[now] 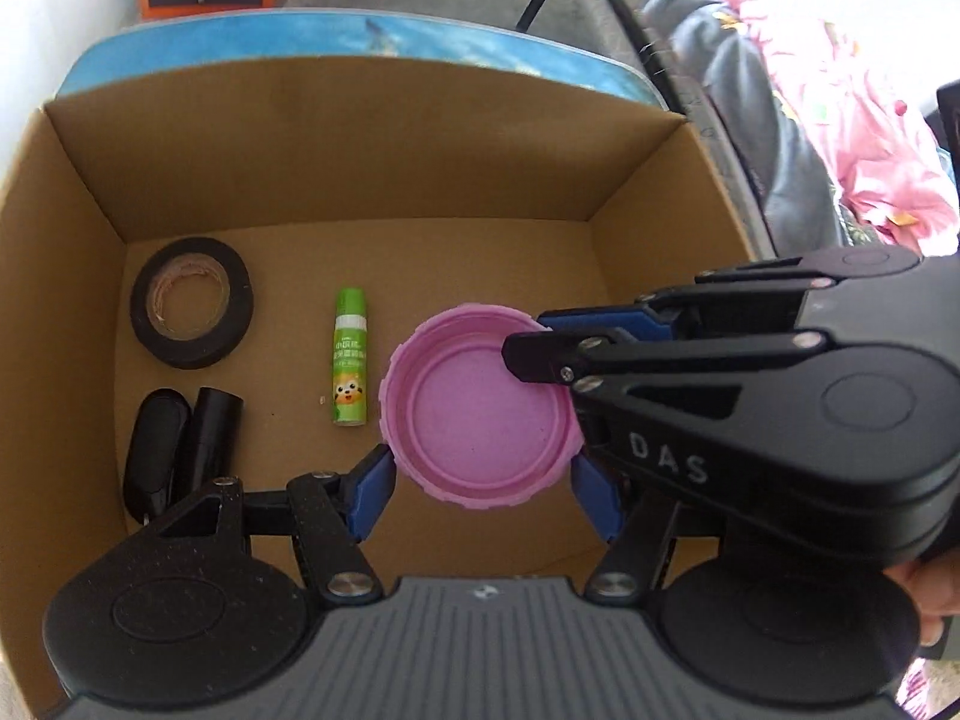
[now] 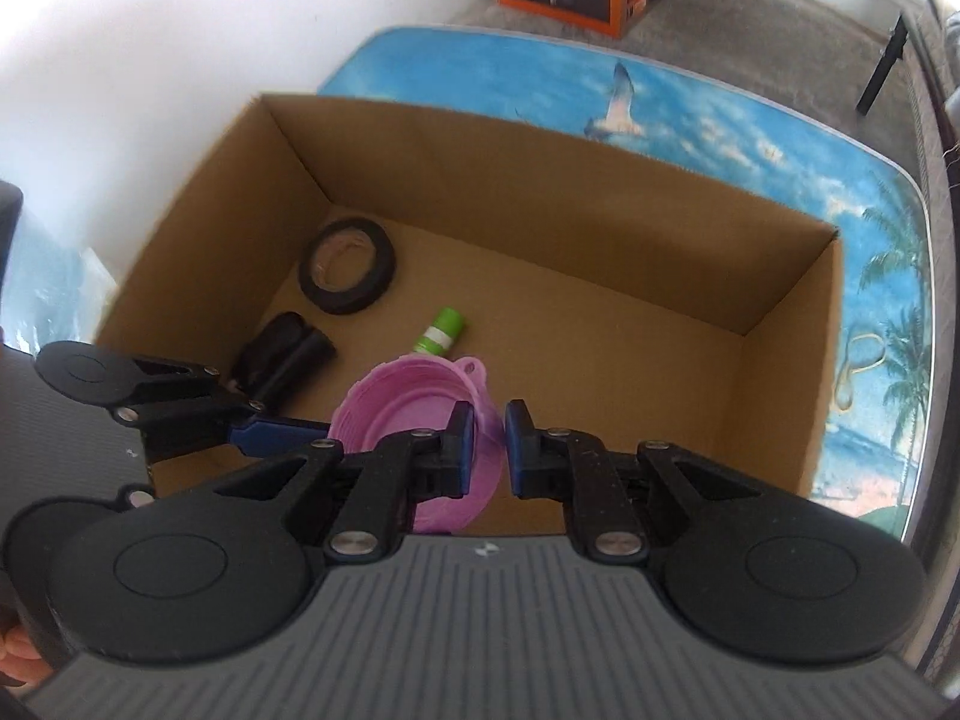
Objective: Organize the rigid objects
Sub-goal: 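Carry the pink cup into the box and open the right tool, then withdraw the right tool from the box toward the white charger plug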
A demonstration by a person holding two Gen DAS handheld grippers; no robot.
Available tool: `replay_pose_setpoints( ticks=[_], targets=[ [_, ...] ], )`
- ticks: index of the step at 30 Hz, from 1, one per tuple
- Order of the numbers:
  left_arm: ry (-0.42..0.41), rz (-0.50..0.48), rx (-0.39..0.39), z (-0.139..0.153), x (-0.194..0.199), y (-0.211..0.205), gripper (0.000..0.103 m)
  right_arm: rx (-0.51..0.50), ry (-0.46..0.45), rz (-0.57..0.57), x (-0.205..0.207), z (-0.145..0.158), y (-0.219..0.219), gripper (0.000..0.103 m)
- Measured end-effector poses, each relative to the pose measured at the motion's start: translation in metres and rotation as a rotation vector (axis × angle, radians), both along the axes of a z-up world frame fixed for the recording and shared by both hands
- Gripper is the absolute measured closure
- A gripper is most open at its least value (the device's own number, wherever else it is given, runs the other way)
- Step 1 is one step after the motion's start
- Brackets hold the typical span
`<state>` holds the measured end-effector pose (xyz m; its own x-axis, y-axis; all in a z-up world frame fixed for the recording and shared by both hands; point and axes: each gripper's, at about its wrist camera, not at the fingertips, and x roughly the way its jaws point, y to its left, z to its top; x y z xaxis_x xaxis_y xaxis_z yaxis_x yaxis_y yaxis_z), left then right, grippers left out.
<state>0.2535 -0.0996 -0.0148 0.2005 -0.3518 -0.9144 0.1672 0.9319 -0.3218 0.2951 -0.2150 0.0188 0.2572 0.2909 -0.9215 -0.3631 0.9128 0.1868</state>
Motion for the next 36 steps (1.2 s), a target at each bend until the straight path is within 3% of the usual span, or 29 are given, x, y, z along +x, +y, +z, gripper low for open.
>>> replay_pose_setpoints(
  ticks=[8, 20, 29, 32, 36],
  targets=[
    [0.096, 0.073, 0.044, -0.025, 0.025, 0.007, 0.038, -0.029, 0.081, 0.013, 0.025, -0.035, 0.013, 0.093],
    [0.009, 0.139, 0.055, 0.000, 0.017, 0.030, 0.037, 0.119, 0.050, -0.041, 0.047, -0.029, 0.022, 0.091],
    [-0.137, 0.113, 0.027, 0.041, -0.030, 0.036, 0.036, 0.258, 0.024, -0.087, -0.012, 0.035, -0.014, 0.090],
    [-0.235, 0.080, 0.036, 0.061, -0.060, 0.037, 0.032, 0.227, 0.041, -0.056, -0.029, 0.036, -0.009, 0.090],
    [-0.349, 0.019, 0.048, 0.078, -0.102, 0.041, 0.028, 0.145, 0.095, -0.037, -0.034, 0.016, 0.007, 0.090]
  ],
)
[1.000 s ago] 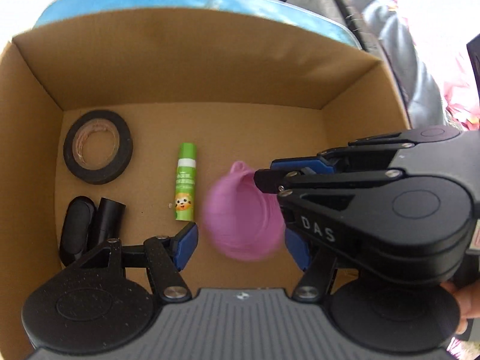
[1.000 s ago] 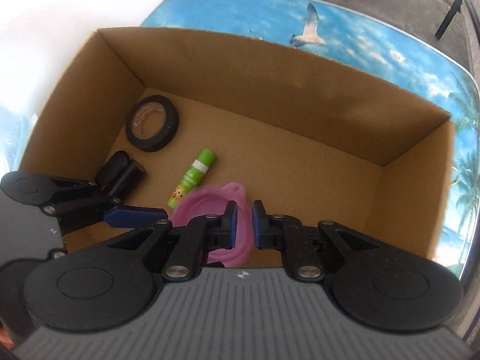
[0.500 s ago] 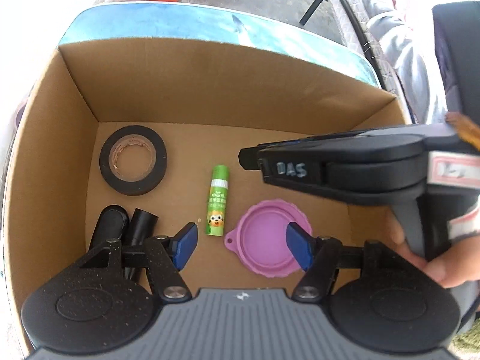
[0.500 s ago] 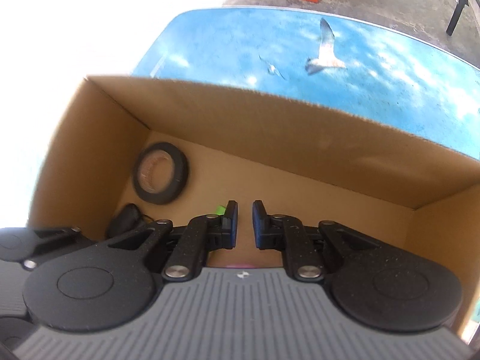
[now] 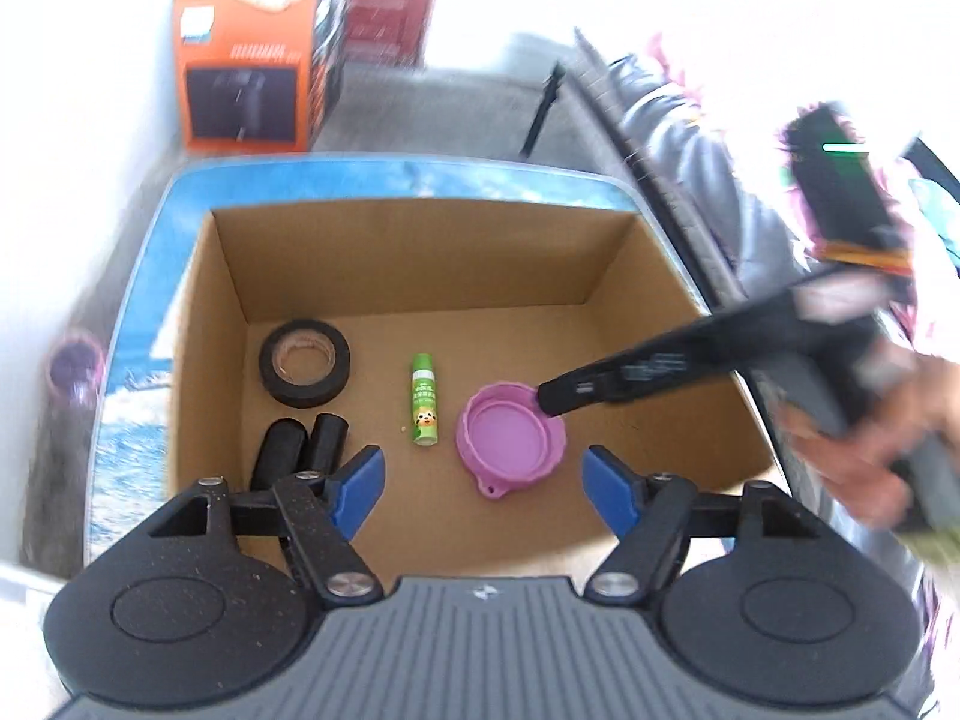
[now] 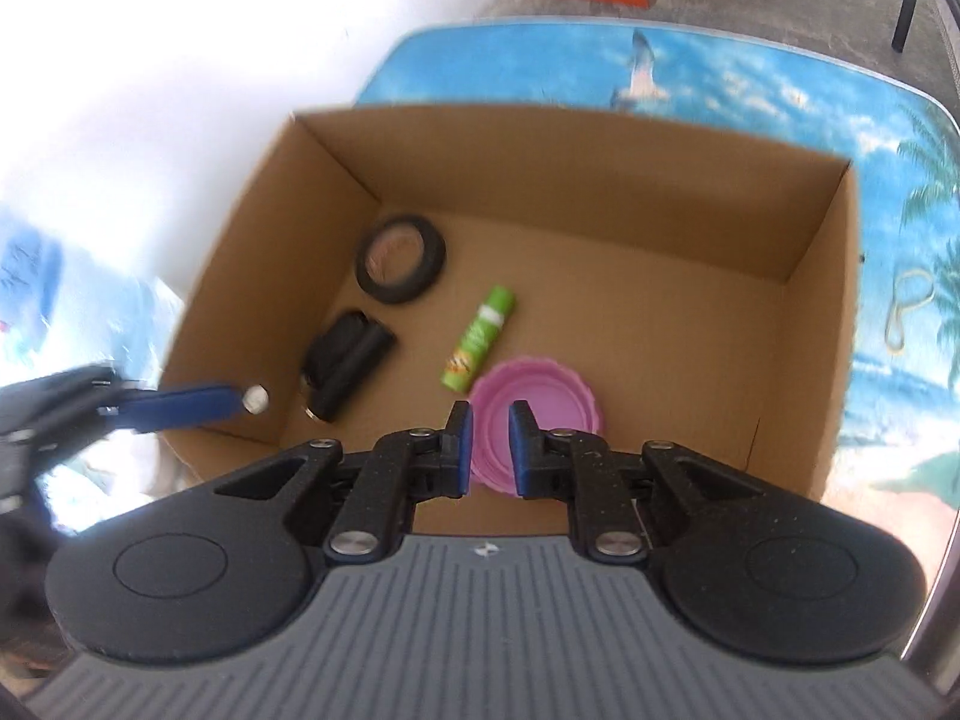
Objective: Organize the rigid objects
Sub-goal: 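Withdraw the right tool from the box toward the white charger plug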
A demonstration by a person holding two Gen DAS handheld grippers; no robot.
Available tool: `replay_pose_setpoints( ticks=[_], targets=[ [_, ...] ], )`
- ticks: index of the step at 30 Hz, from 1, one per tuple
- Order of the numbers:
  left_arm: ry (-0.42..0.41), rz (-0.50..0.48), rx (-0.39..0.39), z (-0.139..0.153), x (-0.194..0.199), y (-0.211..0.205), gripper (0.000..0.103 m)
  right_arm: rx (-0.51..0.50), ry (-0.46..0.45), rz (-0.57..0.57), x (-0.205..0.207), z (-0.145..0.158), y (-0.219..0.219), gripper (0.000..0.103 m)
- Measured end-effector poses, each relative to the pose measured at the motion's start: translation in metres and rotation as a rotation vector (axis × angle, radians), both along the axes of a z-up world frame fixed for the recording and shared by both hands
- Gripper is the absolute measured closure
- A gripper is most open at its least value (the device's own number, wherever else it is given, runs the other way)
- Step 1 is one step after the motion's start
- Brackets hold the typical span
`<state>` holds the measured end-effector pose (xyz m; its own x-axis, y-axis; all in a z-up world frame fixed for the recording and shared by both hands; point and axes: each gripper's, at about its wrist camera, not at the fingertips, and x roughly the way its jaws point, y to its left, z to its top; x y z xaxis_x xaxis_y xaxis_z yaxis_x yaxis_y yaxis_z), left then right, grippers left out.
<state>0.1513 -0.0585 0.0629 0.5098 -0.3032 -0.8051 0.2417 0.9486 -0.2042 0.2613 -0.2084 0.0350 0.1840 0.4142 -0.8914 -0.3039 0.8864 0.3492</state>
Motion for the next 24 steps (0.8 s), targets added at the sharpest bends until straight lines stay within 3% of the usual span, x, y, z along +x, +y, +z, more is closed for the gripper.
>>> replay_pose_setpoints(
  ticks=[5, 9, 17, 21, 24],
  targets=[
    [-0.071, -0.083, 0.026, 0.002, -0.043, 0.003, 0.026, -0.109, 0.072, 0.026, 0.011, -0.034, 0.029, 0.090],
    [-0.078, -0.154, 0.053, -0.009, -0.072, 0.007, 0.026, -0.184, 0.117, 0.058, 0.022, -0.053, 0.052, 0.090],
    [-0.110, -0.180, 0.050, -0.023, -0.097, 0.027, 0.026, -0.157, 0.051, 0.055, 0.048, -0.052, 0.080, 0.090],
    [-0.126, -0.153, 0.033, -0.025, -0.102, 0.036, 0.026, -0.157, -0.071, 0.045, 0.052, -0.042, 0.087, 0.088],
    [-0.140, -0.142, 0.026, -0.025, -0.107, 0.041, 0.026, -0.108, -0.138, -0.006, 0.043, -0.023, 0.078, 0.080]
  ],
)
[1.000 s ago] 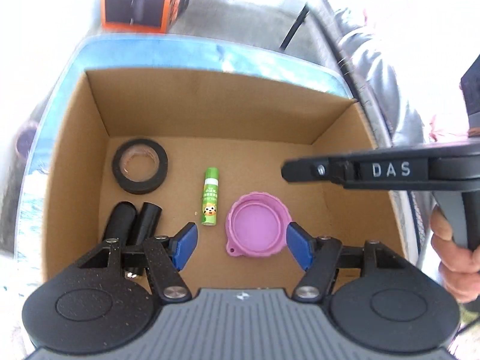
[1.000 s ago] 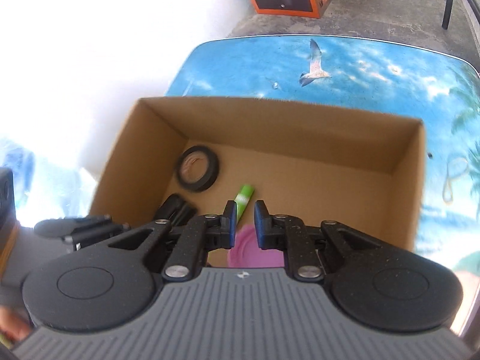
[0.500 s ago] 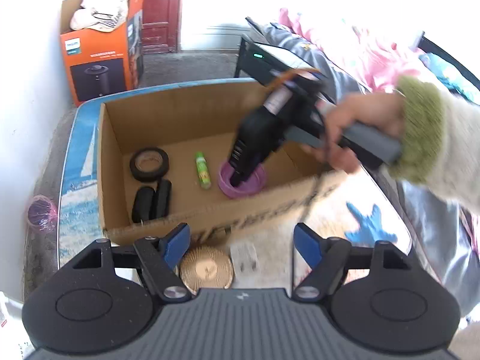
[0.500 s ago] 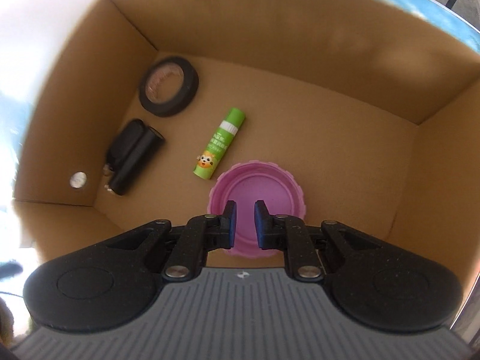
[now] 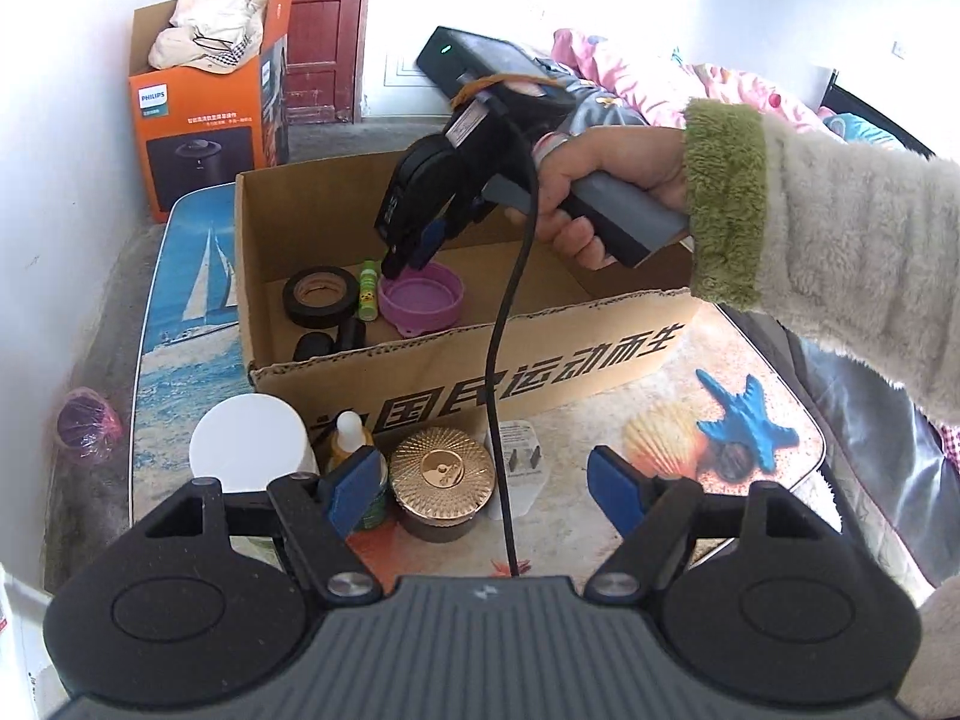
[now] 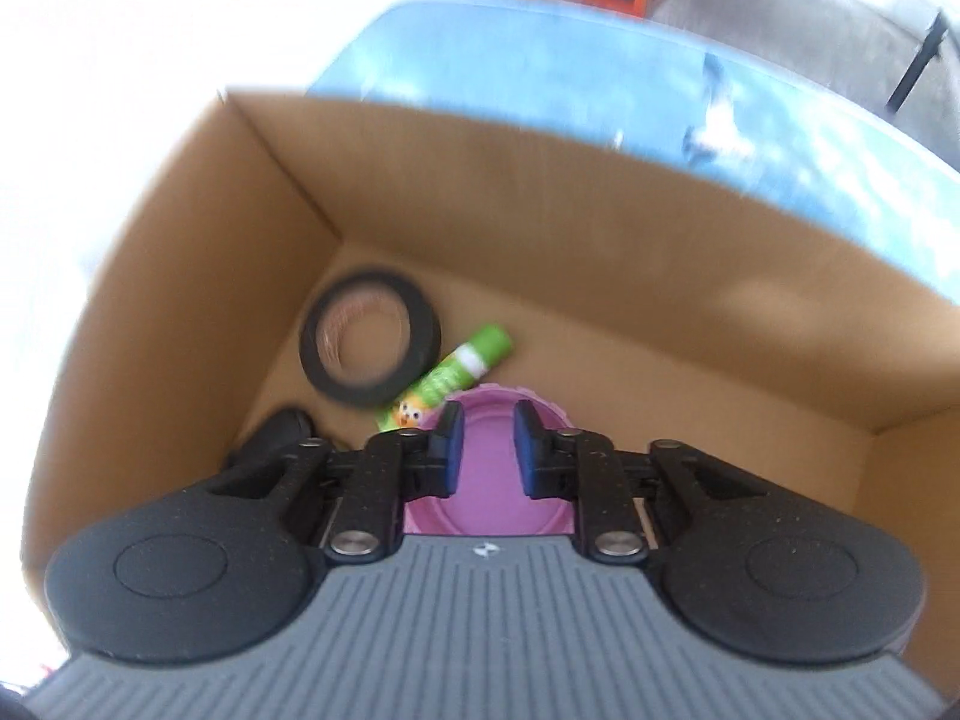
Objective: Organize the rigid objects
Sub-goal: 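Withdraw the right tool from the box toward the white charger plug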
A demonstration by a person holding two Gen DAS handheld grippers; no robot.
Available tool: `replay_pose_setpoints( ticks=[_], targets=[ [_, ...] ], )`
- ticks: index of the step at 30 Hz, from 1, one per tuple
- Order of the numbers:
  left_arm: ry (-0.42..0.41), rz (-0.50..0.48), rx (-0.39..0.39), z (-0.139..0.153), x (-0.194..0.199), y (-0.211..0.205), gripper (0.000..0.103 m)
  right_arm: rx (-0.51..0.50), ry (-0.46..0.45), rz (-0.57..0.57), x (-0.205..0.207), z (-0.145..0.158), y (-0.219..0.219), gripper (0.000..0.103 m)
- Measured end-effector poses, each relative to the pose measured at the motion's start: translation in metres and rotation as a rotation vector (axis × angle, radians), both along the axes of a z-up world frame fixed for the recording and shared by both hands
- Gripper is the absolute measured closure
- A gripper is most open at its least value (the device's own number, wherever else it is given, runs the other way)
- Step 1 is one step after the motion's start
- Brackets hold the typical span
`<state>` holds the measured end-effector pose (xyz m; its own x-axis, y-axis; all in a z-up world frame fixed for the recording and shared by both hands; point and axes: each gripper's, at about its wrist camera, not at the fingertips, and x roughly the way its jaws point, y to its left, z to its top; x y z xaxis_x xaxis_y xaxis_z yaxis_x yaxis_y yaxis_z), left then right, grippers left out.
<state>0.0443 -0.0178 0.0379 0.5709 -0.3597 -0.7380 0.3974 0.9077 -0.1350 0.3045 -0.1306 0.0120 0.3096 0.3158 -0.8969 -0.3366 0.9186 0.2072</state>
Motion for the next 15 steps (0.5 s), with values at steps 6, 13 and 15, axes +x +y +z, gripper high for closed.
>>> replay_pose_setpoints(
  ticks=[6, 13, 15],
  targets=[
    [-0.016, 0.003, -0.071, 0.004, -0.005, 0.011, 0.026, 0.141, -0.141, -0.056, -0.064, 0.067, -0.044, 0.074],
    [-0.033, -0.065, -0.083, 0.000, -0.017, 0.005, 0.024, 0.187, -0.325, -0.100, -0.196, 0.109, -0.102, 0.059],
    [-0.042, -0.098, -0.049, -0.008, -0.022, -0.005, 0.024, 0.212, -0.328, -0.133, -0.225, 0.100, -0.110, 0.059]
  ],
)
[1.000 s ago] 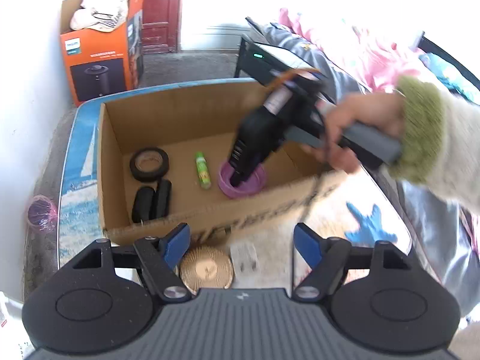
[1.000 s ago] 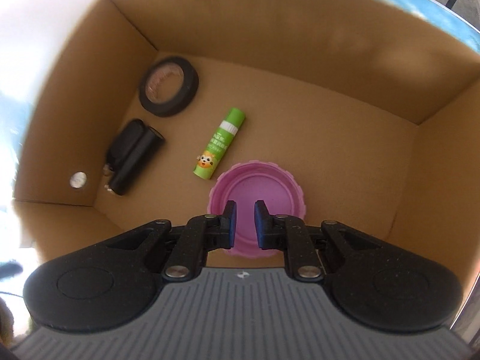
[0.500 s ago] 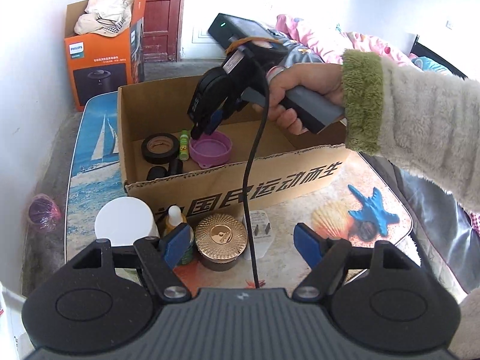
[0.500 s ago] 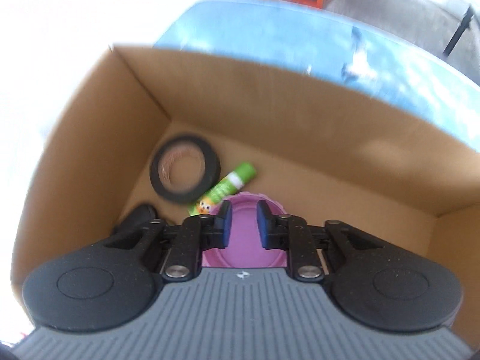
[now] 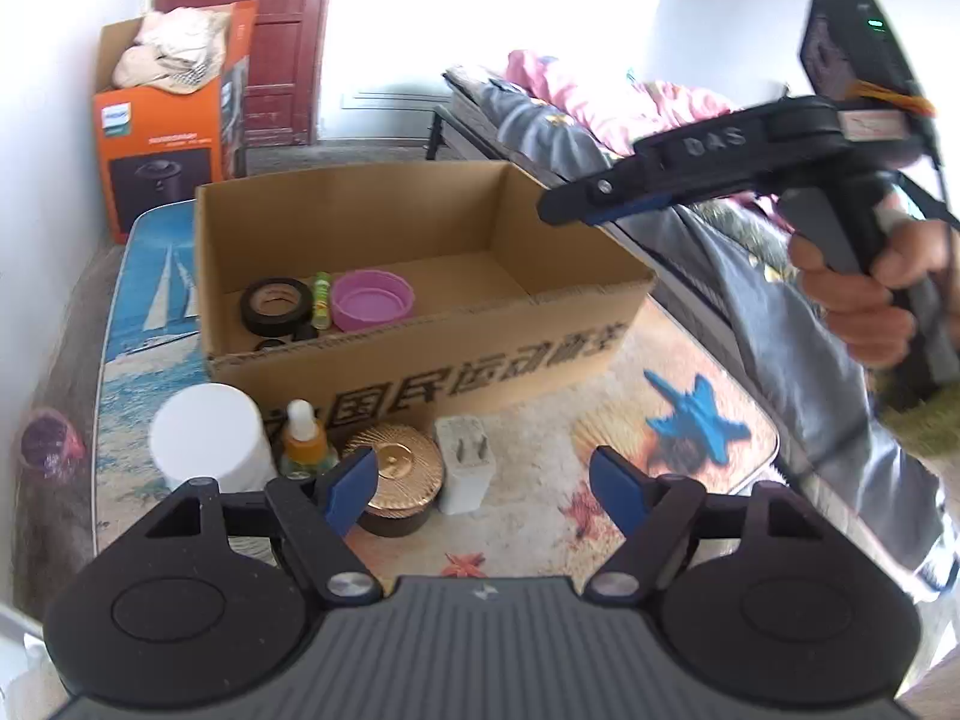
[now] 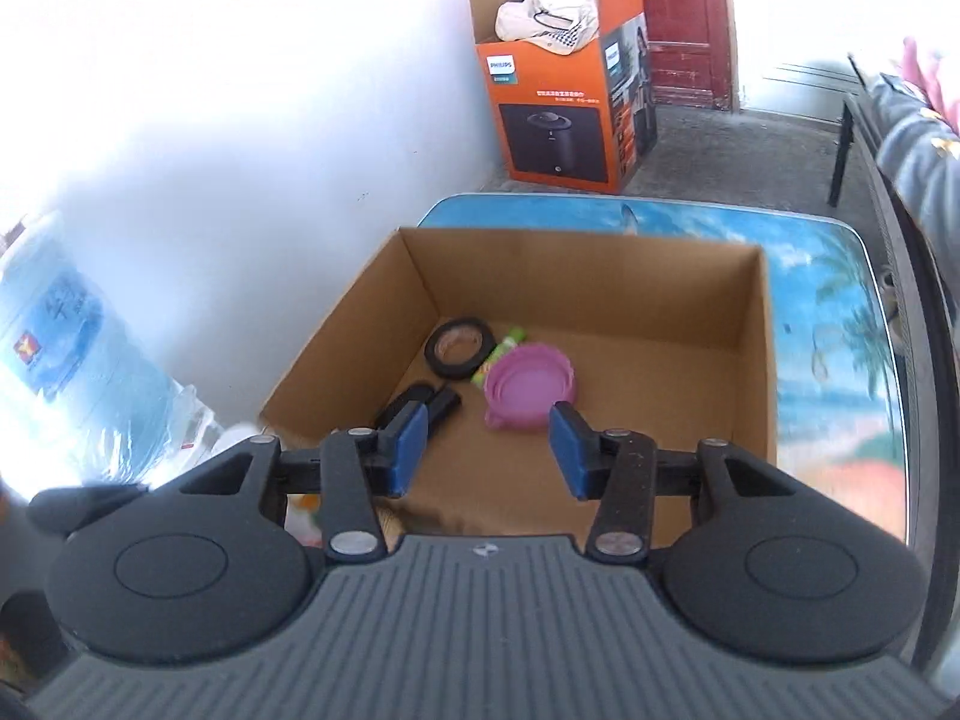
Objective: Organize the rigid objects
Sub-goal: 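Withdraw the right tool from the box toward the white charger plug, then grasp the white charger plug with the right tool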
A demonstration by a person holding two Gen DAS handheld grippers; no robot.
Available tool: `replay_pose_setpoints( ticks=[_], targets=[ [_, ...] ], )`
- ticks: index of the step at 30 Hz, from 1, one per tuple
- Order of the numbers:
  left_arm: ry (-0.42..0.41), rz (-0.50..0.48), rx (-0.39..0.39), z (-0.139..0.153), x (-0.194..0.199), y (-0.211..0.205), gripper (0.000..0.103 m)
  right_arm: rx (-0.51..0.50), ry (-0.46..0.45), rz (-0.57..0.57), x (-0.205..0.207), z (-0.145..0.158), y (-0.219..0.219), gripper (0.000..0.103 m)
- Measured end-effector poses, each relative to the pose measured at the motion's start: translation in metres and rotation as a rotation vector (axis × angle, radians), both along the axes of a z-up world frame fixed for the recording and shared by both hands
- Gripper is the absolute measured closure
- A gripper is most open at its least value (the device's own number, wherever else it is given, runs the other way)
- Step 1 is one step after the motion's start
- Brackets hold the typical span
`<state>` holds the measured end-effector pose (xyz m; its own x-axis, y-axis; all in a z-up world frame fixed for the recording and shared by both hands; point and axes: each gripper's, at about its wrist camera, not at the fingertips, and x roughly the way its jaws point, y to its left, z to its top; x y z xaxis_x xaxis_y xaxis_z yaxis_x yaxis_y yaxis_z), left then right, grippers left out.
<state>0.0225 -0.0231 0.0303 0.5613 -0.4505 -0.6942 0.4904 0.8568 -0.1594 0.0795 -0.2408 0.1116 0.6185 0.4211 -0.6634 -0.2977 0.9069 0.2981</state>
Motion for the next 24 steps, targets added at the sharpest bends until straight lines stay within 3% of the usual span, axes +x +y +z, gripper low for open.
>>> replay_pose_setpoints(
  ticks=[5, 9, 19, 24],
  targets=[
    [-0.073, -0.035, 0.147, -0.030, -0.010, -0.033, 0.025, 0.150, 0.062, -0.103, -0.044, -0.048, -0.011, 0.059],
    [-0.108, -0.013, 0.234, -0.053, -0.009, -0.051, 0.035, 0.293, 0.126, -0.159, -0.047, -0.094, -0.002, 0.060],
    [-0.152, 0.048, 0.295, -0.067, 0.009, -0.066, 0.060, 0.388, 0.264, -0.200, -0.006, -0.143, 0.014, 0.072],
    [-0.156, 0.040, 0.301, -0.068, 0.010, -0.071, 0.062, 0.400, 0.290, -0.200, -0.001, -0.151, 0.018, 0.076]
  ],
)
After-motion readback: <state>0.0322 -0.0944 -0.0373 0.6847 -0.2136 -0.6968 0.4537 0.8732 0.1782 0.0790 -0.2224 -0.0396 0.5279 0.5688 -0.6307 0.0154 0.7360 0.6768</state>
